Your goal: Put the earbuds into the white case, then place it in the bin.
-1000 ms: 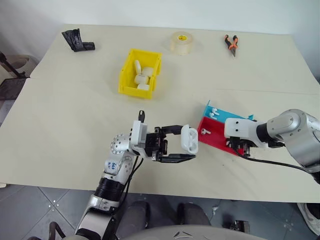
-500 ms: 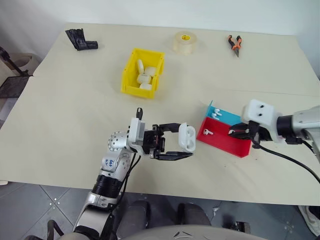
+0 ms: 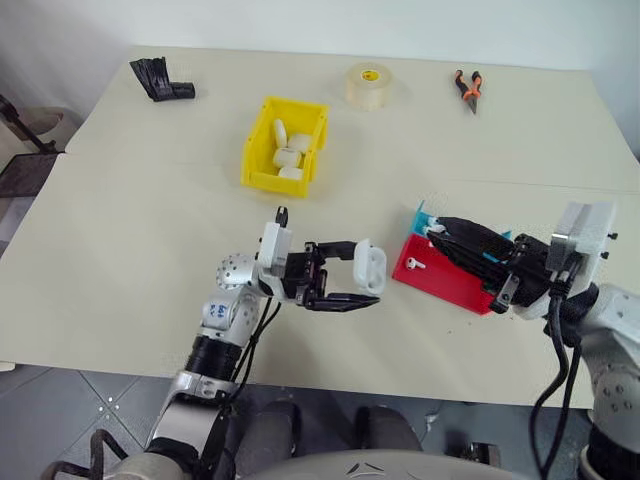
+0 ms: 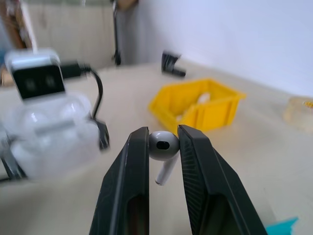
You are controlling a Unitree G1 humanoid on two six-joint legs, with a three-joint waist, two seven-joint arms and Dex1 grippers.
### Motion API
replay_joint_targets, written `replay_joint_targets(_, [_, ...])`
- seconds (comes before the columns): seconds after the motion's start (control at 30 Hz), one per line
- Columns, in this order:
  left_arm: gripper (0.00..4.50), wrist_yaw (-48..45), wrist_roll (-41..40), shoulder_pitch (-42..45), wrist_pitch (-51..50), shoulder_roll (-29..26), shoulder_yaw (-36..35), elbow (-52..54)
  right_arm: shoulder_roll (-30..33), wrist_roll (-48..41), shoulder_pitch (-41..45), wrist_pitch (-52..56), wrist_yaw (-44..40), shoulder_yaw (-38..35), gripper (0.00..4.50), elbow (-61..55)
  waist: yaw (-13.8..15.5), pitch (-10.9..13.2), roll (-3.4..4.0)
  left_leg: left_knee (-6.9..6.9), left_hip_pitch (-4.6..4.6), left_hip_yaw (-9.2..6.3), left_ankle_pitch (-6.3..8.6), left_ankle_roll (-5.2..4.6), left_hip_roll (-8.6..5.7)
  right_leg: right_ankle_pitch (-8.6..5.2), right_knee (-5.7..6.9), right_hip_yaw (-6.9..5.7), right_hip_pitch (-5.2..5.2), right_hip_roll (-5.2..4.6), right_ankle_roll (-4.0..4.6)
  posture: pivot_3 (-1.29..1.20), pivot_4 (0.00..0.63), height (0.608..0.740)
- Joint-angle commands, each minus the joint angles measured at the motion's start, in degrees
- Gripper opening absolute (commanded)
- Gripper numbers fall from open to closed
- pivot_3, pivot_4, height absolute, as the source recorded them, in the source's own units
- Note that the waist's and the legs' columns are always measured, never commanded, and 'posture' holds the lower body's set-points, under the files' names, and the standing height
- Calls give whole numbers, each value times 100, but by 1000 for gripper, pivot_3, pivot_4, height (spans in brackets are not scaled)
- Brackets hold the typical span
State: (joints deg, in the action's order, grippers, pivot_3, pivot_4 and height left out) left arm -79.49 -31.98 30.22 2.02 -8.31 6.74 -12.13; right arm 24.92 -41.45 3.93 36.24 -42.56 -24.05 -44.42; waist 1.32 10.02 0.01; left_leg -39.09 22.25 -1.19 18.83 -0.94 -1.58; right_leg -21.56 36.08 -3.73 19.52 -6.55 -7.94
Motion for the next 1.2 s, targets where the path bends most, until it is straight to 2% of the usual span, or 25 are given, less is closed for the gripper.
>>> replay_joint_targets(0.03, [2784,-31,-108,87,-215,-7,4,87,-287,-384,-38,-303,502,197,706,-398,-6,0,1,2,-2,1,0,0,1,0,0,1,0,1,0,0,150,740])
replay_joint_targets(0.27, [2784,-94,-131,139,-428,-18,-8,194,-593,-289,-416,-722,896,988,706,-597,-6,0,1,4,-4,2,0,0,1,0,2,6,1,2,0,0,150,740])
replay_joint_targets(0.67, [2784,-77,-112,185,-571,17,-7,244,-784,254,-857,-1722,787,2043,706,-186,-13,-1,1,5,-5,2,0,-1,-1,0,2,9,2,3,0,0,150,740])
replay_joint_targets(1.2, [2784,-55,-108,174,-606,59,-1,317,-643,890,-562,-2341,796,2485,706,470,-14,0,1,5,-6,2,0,0,0,0,2,8,3,3,0,0,150,740])
